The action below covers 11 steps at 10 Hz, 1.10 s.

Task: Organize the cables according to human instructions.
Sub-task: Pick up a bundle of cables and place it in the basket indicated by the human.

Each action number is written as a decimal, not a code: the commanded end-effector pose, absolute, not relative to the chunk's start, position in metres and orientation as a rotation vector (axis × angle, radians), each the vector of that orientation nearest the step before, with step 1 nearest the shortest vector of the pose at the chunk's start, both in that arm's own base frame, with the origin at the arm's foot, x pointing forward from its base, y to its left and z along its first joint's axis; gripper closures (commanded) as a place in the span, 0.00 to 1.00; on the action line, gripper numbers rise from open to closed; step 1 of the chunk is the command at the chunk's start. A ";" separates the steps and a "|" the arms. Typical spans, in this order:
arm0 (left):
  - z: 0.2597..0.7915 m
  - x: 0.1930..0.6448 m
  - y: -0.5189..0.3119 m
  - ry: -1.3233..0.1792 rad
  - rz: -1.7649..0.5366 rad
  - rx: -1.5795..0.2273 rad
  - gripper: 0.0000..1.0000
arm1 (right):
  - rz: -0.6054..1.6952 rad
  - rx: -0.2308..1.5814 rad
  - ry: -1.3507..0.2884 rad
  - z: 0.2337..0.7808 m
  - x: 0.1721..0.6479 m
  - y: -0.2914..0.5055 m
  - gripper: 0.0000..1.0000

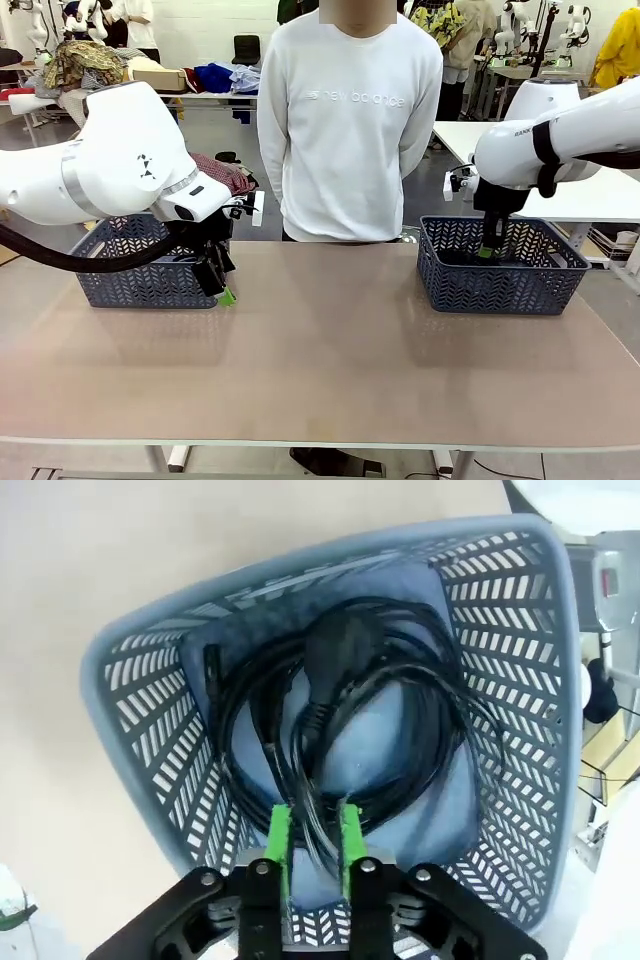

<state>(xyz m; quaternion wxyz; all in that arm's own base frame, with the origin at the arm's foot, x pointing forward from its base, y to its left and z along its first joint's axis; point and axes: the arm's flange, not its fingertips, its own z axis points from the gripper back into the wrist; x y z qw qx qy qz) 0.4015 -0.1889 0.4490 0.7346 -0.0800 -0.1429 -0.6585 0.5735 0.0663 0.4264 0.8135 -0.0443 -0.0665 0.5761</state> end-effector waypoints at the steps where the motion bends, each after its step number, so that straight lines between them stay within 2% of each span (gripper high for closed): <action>1: 0.450 0.401 -0.187 -0.311 -1.446 -0.171 0.00 | 1.238 -0.050 -0.183 0.434 0.576 0.062 0.45; 2: 0.450 0.401 -0.187 -0.311 -1.446 -0.171 0.00 | 1.228 -0.032 -0.183 0.437 0.576 0.061 0.61; 3: 0.450 0.401 -0.187 -0.311 -1.446 -0.171 0.00 | 1.229 -0.024 -0.181 0.439 0.576 0.061 0.25; 4: 0.450 0.401 -0.187 -0.311 -1.446 -0.171 0.00 | 1.231 -0.015 -0.165 0.441 0.578 0.061 0.42; 5: 0.450 0.401 -0.187 -0.311 -1.446 -0.171 0.00 | 1.234 -0.011 -0.164 0.443 0.578 0.061 0.05; 6: 0.450 0.401 -0.187 -0.311 -1.446 -0.171 0.00 | 1.230 -0.003 -0.156 0.445 0.579 0.060 0.22; 7: 0.450 0.401 -0.187 -0.311 -1.446 -0.171 0.00 | 1.229 0.007 -0.150 0.446 0.580 0.059 0.00; 8: 0.450 0.401 -0.187 -0.311 -1.446 -0.171 0.00 | 1.228 0.012 -0.148 0.448 0.580 0.059 0.02; 11: 0.450 0.401 -0.187 -0.311 -1.446 -0.171 0.00 | 1.231 0.020 -0.138 0.452 0.581 0.058 0.00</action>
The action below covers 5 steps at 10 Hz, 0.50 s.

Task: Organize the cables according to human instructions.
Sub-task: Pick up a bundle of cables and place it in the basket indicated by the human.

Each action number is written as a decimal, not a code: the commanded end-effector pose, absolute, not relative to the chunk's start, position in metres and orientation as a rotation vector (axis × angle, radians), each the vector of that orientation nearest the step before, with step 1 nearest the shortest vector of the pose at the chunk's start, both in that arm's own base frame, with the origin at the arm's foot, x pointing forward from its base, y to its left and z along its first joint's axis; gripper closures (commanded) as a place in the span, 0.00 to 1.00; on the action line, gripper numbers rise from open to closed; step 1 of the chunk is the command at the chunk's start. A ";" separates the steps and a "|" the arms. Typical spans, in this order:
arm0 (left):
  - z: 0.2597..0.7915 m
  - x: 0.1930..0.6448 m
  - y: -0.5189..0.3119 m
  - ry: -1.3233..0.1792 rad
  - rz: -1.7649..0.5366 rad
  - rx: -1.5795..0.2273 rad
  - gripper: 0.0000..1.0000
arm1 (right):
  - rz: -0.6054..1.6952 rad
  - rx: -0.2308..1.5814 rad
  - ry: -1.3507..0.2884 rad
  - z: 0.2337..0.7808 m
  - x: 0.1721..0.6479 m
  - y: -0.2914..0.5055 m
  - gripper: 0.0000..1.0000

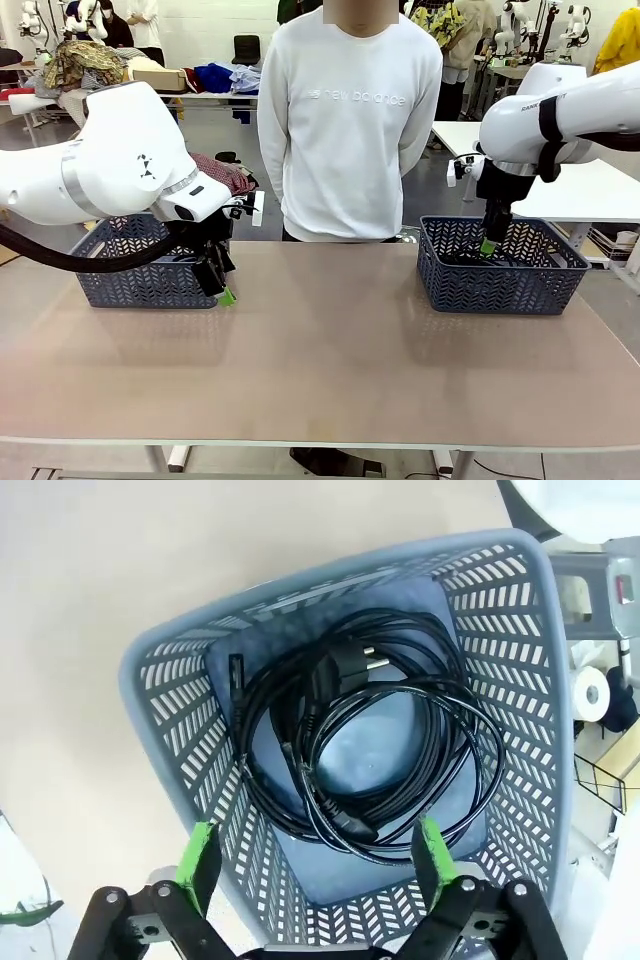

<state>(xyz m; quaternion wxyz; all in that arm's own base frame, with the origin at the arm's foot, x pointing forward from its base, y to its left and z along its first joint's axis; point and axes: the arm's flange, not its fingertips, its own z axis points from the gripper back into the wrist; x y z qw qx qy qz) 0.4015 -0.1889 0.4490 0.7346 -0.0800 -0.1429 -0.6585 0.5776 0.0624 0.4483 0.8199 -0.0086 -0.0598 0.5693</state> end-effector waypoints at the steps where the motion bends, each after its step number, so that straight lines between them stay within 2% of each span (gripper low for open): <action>1: 0.450 0.401 -0.187 -0.311 -1.446 -0.171 0.00 | 1.233 0.021 -0.137 0.452 0.581 0.058 0.00; 5: 0.450 0.401 -0.187 -0.311 -1.446 -0.171 0.00 | 1.212 -0.014 -0.121 0.450 0.578 0.061 0.00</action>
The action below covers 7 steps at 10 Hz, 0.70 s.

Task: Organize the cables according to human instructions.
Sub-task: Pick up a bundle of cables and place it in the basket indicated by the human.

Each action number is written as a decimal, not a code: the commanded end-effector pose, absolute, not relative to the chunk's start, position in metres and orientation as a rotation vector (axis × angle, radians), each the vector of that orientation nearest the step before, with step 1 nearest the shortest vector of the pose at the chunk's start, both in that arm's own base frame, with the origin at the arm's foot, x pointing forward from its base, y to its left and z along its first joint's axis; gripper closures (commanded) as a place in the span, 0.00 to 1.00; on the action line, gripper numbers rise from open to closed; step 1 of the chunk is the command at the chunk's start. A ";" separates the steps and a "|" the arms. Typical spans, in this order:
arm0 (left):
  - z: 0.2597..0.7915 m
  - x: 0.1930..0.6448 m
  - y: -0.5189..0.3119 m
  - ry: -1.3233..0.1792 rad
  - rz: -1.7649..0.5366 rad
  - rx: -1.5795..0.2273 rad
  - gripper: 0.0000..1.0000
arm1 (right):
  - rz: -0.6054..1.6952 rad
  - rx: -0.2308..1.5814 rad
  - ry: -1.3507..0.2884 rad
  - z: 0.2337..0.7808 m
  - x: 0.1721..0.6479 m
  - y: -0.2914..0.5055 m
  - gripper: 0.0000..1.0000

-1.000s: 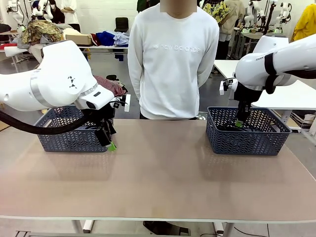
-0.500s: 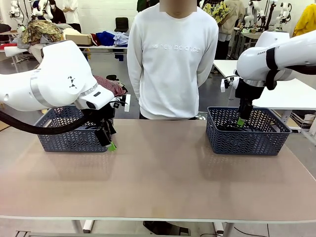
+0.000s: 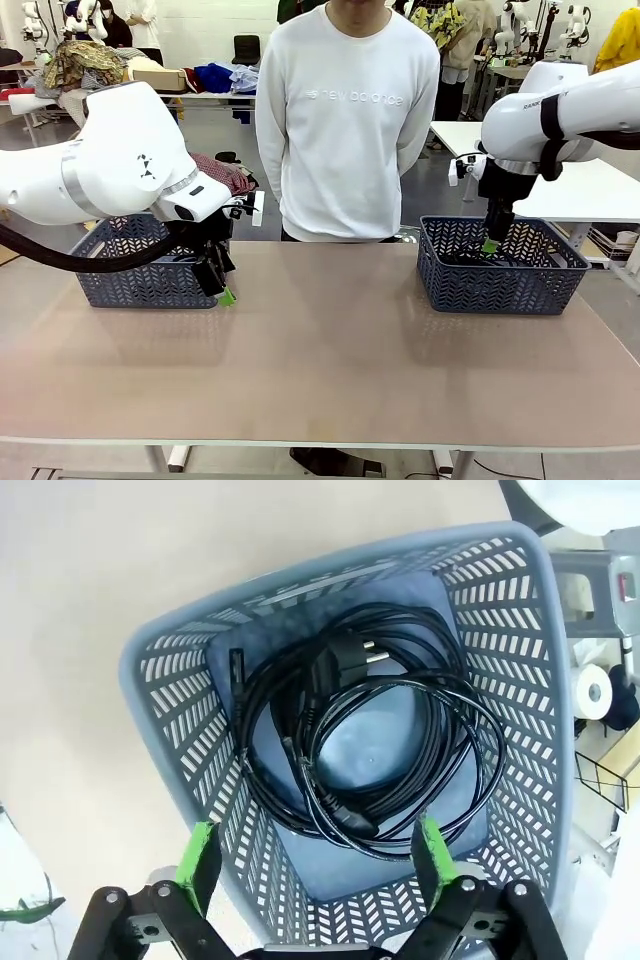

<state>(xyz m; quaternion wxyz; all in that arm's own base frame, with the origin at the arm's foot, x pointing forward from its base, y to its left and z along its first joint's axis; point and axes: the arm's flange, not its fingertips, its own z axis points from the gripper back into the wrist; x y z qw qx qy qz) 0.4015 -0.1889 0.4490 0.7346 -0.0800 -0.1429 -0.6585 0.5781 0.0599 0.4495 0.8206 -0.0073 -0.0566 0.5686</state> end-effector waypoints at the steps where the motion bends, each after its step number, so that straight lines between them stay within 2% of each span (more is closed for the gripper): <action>1: 0.450 0.401 -0.187 -0.311 -1.446 -0.171 0.00 | 1.212 -0.014 -0.121 0.450 0.578 0.061 0.00; 7: 0.450 0.401 -0.187 -0.311 -1.446 -0.171 0.00 | 1.212 -0.014 -0.121 0.450 0.578 0.061 0.00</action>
